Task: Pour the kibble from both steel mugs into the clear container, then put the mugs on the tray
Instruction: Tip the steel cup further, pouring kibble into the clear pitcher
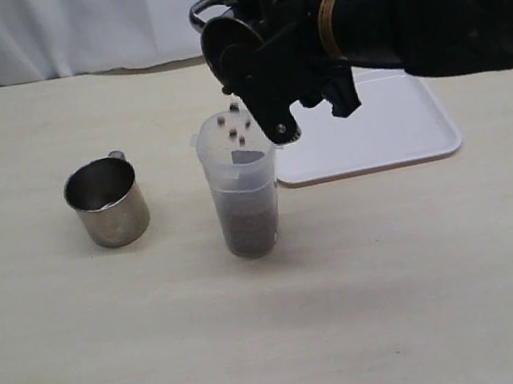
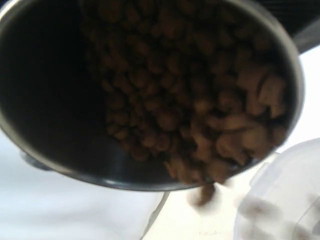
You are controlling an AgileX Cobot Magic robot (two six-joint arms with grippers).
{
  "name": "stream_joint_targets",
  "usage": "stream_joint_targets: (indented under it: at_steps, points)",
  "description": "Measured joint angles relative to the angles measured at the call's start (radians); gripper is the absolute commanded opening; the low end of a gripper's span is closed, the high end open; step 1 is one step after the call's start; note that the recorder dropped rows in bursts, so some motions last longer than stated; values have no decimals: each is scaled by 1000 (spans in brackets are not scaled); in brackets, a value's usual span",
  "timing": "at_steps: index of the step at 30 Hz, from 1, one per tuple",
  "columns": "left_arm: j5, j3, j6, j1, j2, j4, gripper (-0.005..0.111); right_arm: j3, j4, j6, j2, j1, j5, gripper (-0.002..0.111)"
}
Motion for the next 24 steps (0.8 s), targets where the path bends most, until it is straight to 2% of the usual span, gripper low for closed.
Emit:
stream_joint_targets:
  at_steps: [24]
  points:
    - [0, 0, 0, 0, 0, 0, 0, 0, -88, -2, 0, 0, -4, 5]
